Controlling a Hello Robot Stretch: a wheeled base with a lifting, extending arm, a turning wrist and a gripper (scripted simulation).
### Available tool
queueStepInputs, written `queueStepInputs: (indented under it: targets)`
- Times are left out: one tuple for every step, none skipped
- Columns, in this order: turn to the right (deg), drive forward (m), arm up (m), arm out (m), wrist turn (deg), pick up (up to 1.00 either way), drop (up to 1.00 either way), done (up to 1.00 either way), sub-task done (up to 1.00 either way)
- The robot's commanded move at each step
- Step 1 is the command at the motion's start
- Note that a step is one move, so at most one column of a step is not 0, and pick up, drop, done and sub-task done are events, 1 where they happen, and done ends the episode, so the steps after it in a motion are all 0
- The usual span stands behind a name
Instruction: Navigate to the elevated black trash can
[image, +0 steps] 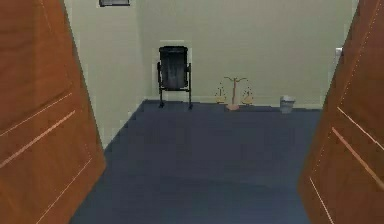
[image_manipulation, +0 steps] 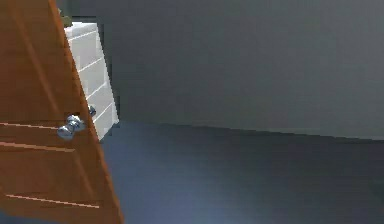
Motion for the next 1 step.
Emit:
queueStepInputs:
  targets:
    - [0.0,1.00,0.00,0.00,0.0,0.00,0.00,0.00,0.00]
